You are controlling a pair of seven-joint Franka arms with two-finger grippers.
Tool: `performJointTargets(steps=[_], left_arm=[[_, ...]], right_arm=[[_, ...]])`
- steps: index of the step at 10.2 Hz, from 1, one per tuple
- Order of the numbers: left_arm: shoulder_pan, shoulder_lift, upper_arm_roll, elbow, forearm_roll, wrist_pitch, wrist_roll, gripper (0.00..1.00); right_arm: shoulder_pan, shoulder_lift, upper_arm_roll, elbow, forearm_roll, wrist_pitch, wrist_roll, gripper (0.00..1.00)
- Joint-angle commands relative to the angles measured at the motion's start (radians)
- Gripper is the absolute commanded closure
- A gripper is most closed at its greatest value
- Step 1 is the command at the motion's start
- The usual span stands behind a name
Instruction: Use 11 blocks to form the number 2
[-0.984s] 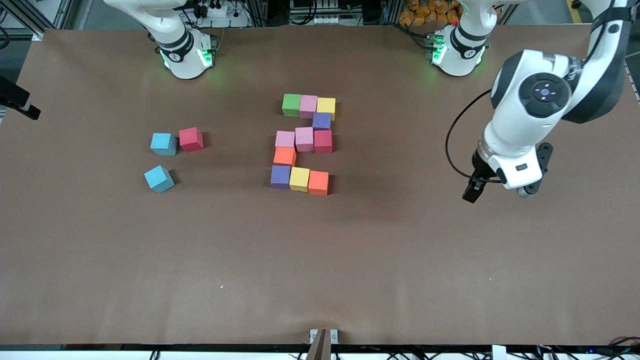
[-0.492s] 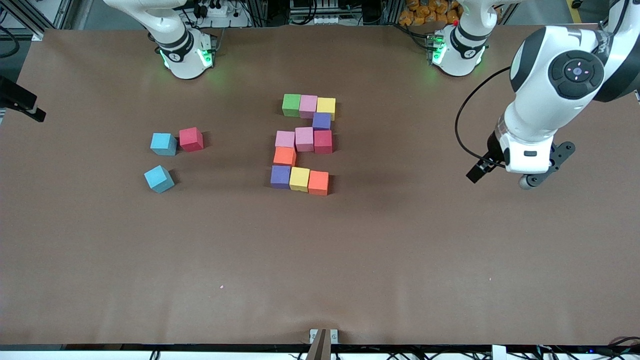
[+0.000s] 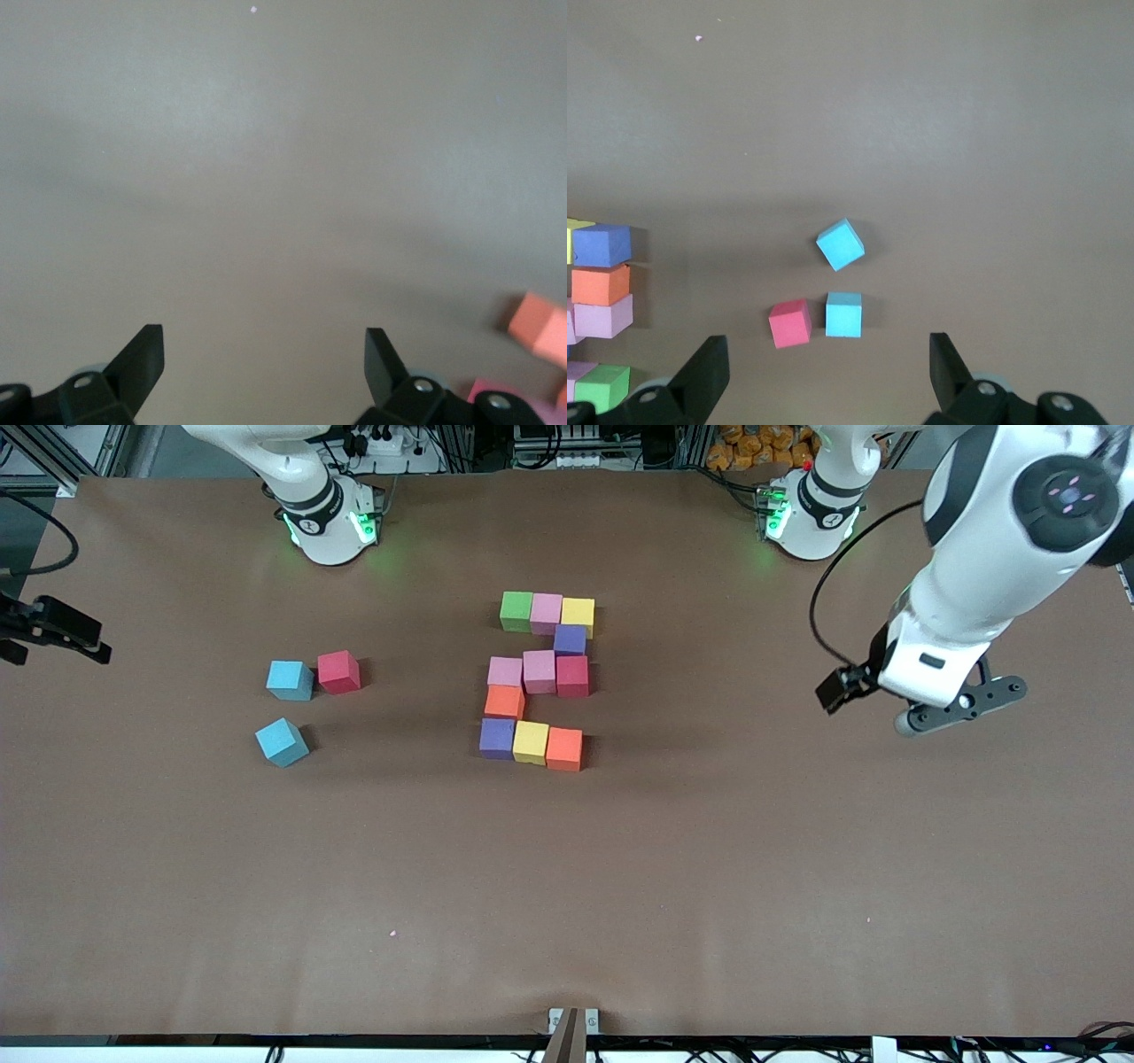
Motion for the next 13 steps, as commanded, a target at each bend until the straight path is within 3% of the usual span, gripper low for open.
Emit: performJointTargets(steps=[1,5,7,13], left_arm=[[0.035,-0.006,0.013,0.069,-0.051,-0.124,0.235,0.0],[0.065,-0.006,0.01,0.149,-0.062,-0.13,0.25,0.0],[0.069,-0.063,0.016,0.134,-0.069,-0.135,0.23,0.0],[0.071,-0.072,0.012,0.146,-0.055,-0.159,0.36,0.0]], right_arm=[[0.017,-0.009,0.001,-0.034,-0.003,0.021,-0.001,0.0],[0.009,-0.009,-0.004,-0.035,0.03,0.017,-0.003,0.0],[0.011,-0.01,-0.003,-0.034,0.03,0.014,-0.001,0.0],[0.008,-0.018,-0.006,-0.029,0.03,0.013,-0.003,0.0]])
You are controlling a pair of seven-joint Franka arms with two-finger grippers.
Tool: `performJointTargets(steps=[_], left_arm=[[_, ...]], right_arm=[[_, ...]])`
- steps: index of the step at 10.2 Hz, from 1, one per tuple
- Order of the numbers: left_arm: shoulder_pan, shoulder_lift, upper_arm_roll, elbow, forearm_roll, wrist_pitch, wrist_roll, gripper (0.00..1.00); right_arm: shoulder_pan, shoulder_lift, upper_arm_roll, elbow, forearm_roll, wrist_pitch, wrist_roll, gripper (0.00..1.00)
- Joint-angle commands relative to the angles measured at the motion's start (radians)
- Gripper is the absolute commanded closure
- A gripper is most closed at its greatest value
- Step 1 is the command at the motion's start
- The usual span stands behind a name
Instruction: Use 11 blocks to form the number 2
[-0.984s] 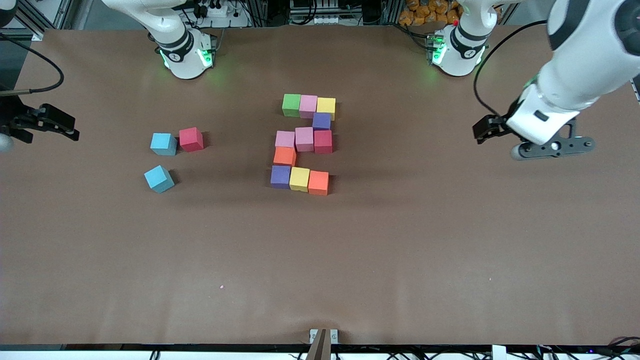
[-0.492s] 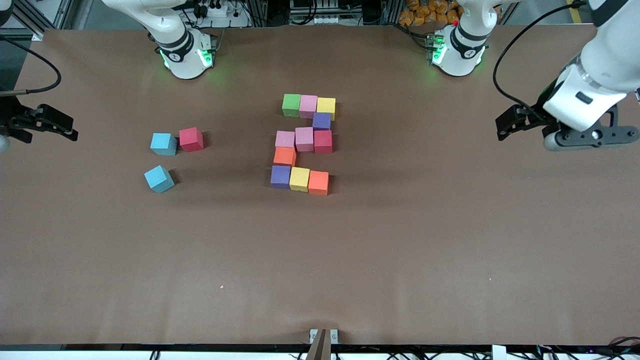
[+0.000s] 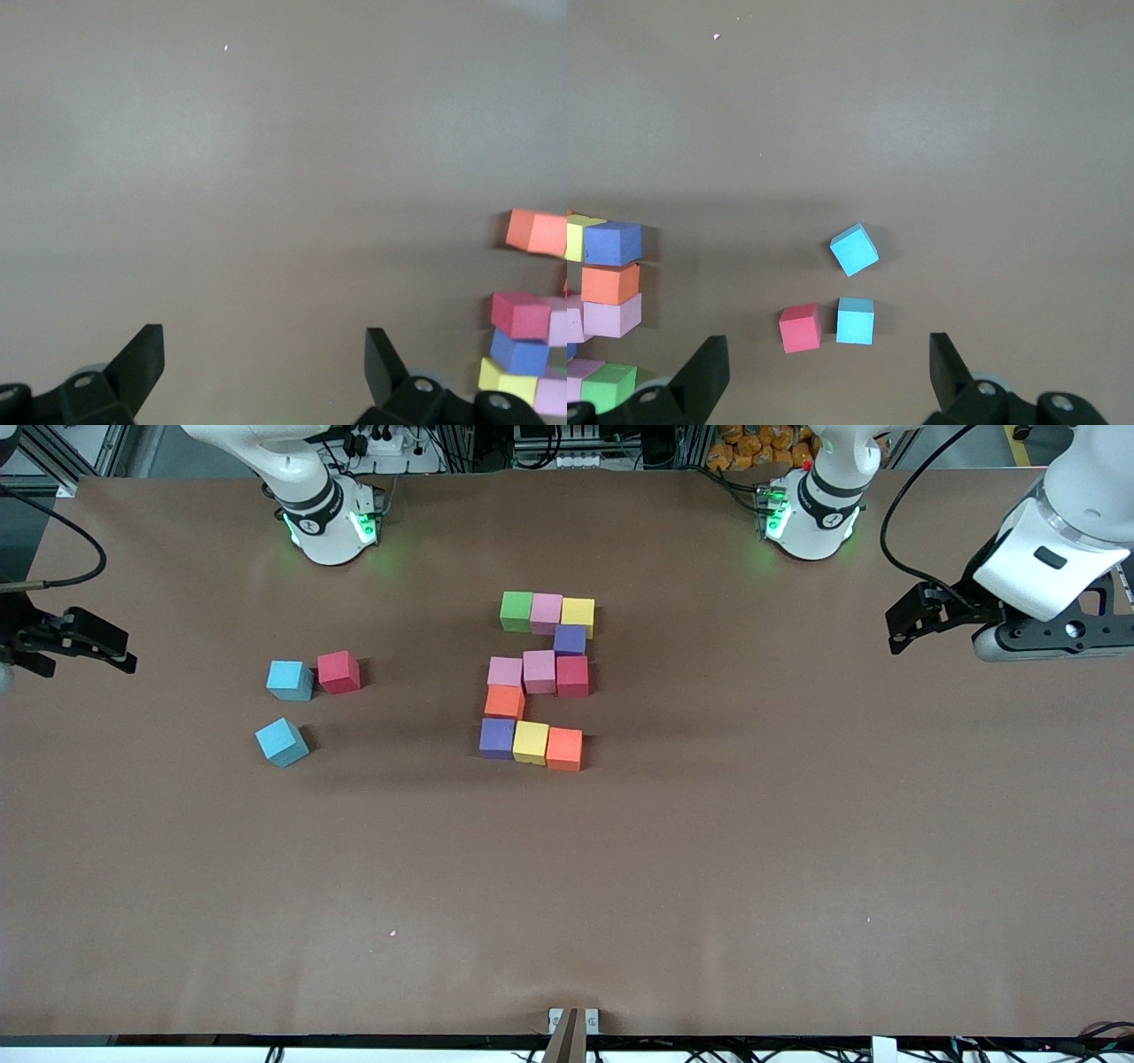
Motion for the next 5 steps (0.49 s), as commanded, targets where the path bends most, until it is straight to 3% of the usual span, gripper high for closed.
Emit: performJointTargets(steps=[1,5], left_arm=[[0.008,-0.011,-0.001,0.008,-0.012,-0.019,0.055,0.0],[0.013,-0.008,0.005,0.06,-0.024,-0.023,0.058,0.0]], right_arm=[[-0.008,-0.018,0.0,-0.01,0.013,-0.008,-0.004,0.0],[-0.008,-0.018,0.0,-0.007,0.012,-0.011,-0.004,0.0]])
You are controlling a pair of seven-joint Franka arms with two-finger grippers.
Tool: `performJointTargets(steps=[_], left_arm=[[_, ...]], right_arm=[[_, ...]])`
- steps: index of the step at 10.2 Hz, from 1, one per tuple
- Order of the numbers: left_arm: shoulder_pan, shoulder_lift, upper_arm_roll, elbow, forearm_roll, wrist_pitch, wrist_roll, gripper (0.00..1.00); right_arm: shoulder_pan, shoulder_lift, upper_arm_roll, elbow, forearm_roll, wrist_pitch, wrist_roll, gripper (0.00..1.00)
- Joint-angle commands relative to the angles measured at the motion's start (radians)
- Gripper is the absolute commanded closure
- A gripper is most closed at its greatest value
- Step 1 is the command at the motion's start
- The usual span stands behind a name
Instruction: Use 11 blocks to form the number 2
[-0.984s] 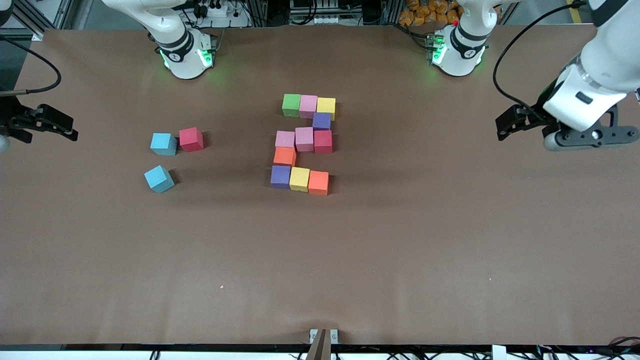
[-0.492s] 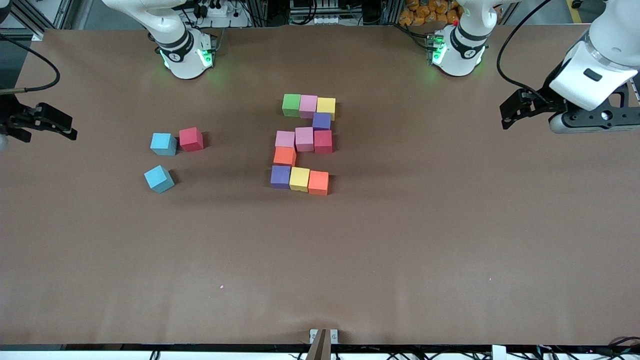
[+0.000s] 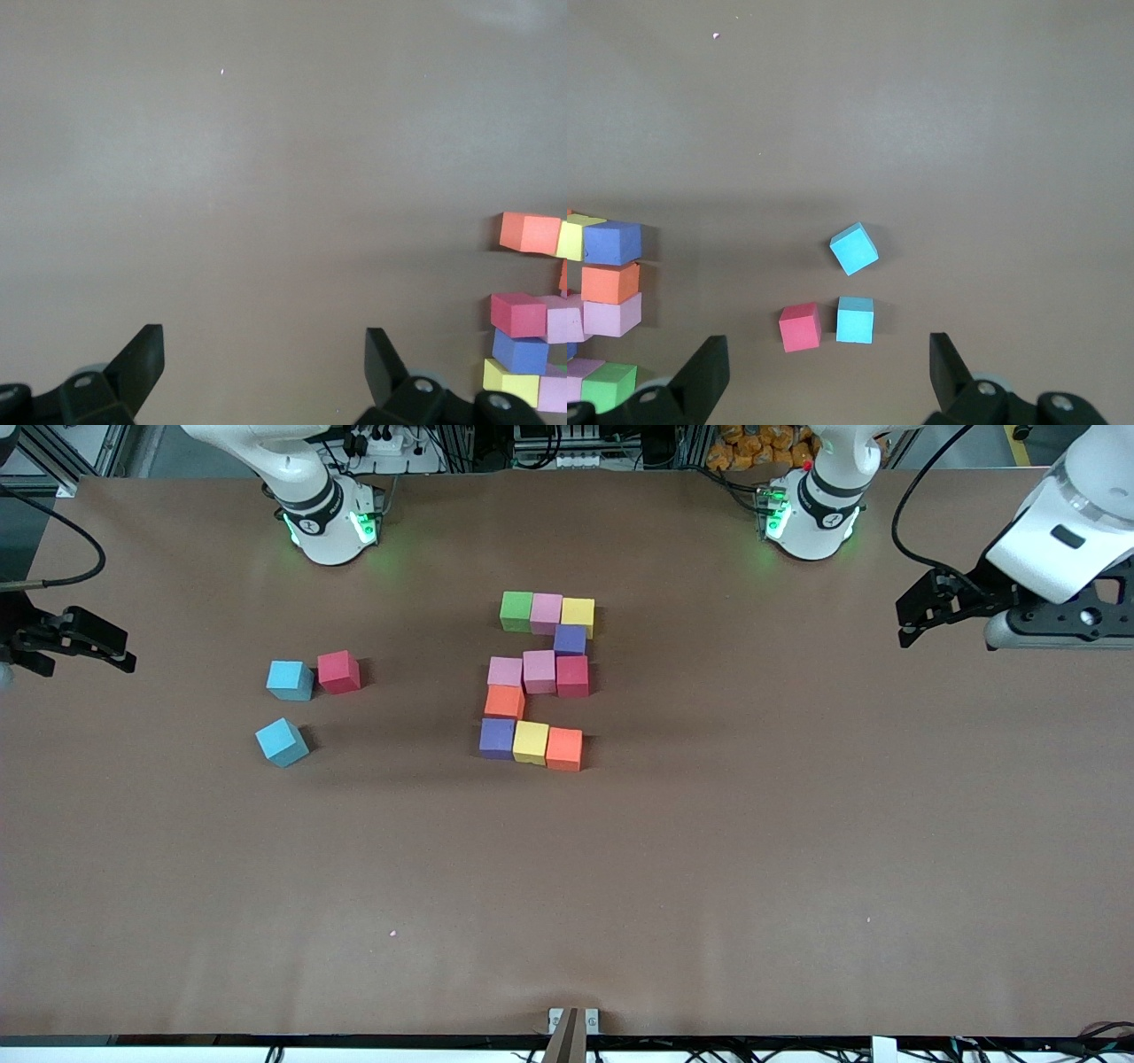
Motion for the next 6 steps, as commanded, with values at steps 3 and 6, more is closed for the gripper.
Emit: performJointTargets(steps=[3,6], left_arm=[[0.012,-0.009,0.003,0.013,-0.024,-0.022,0.03,0.0],[0.01,-0.007,0.003,0.013,-0.024,-0.031,0.028,0.0]], right_arm=[[-0.009,-0.019,0.0,0.001,0.012,-0.008,-0.005,0.0],[-0.009,-0.018,-0.003,-0.001,0.012,-0.022,-0.005,0.0]])
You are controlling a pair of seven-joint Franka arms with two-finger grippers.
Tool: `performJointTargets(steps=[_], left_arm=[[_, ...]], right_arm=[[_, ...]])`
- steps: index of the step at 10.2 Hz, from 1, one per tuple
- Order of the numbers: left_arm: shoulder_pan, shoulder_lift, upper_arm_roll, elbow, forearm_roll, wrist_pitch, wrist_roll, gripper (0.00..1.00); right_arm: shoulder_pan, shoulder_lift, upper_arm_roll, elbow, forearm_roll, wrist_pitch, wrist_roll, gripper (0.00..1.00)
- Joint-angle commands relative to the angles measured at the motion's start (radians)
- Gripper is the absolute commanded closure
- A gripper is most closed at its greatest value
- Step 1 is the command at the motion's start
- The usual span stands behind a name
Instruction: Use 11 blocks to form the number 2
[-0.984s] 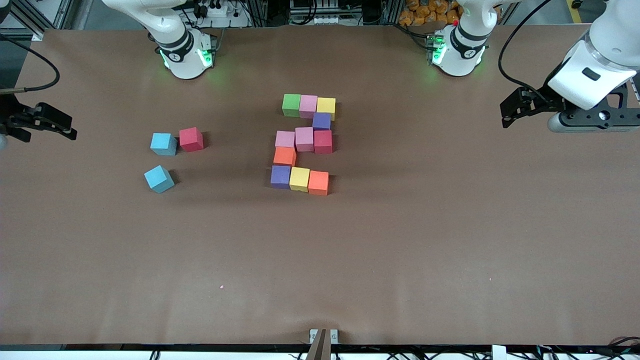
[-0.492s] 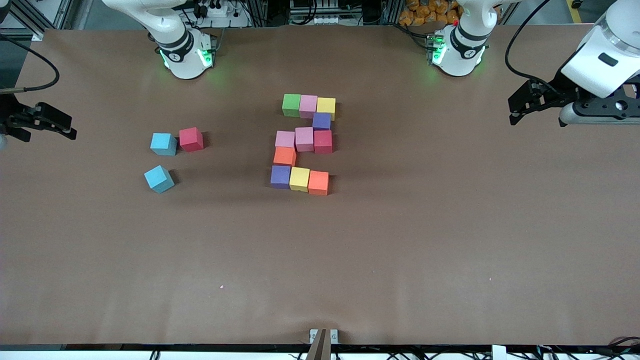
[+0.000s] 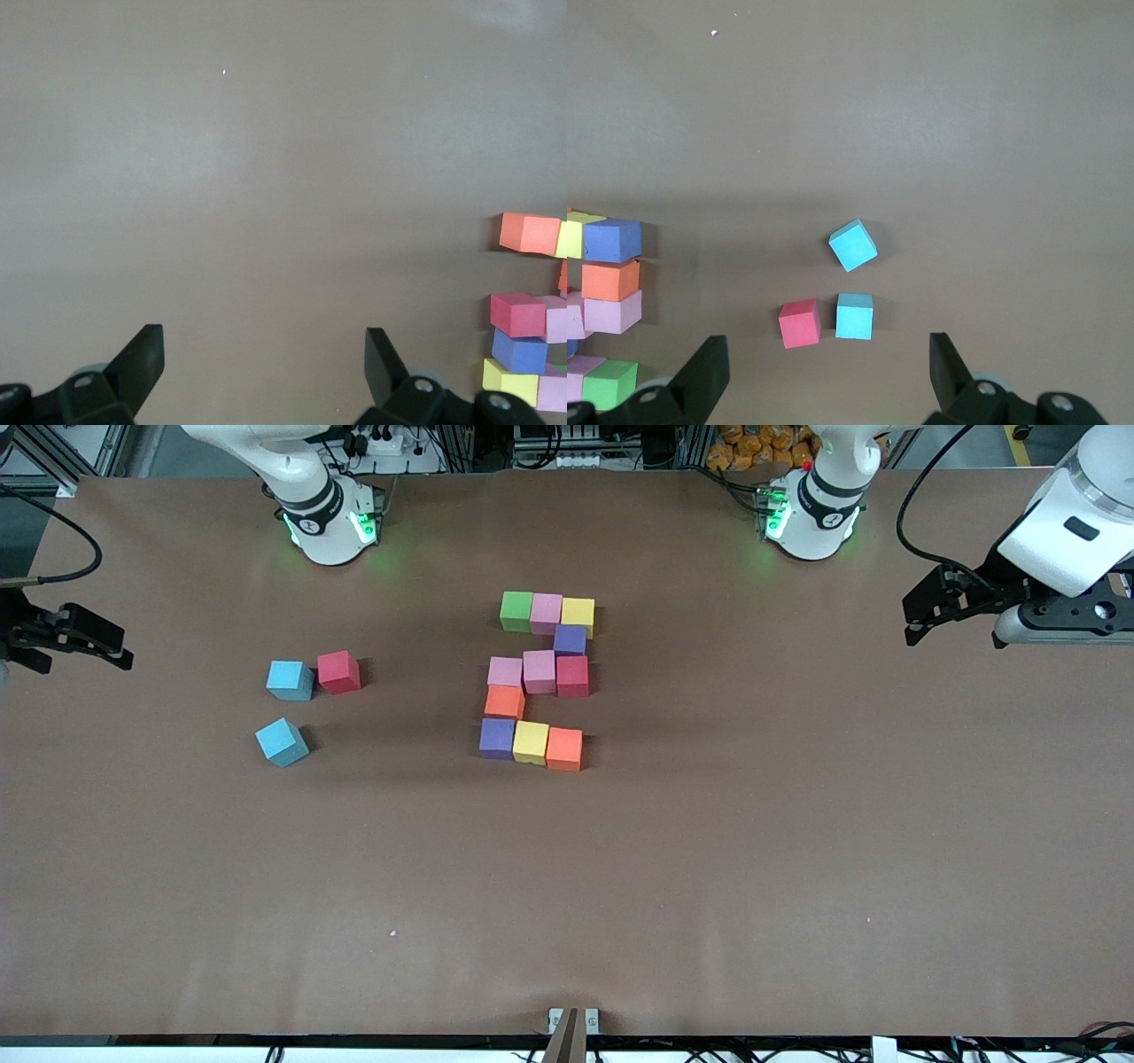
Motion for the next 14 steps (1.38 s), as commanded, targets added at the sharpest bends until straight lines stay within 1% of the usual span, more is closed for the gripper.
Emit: performJointTargets(steps=[1,5,14], left_arm=[[0.01,-0.006,0.002,0.008,-0.024,-0.021,0.028,0.0],[0.01,-0.006,0.0,0.007,-0.024,-0.021,0.027,0.0],[0.01,-0.004,0.006,0.007,-0.021,-0.026,0.019,0.0]], right_arm=[[-0.009,-0.015,0.001,-0.004,0.01,-0.01,-0.005,0.0],[-0.006,-0.019,0.002,0.006,-0.005,-0.01,-0.005,0.0],[-0.043,-0.013,0.001,0.013,0.013,-0.004,-0.004,0.0]])
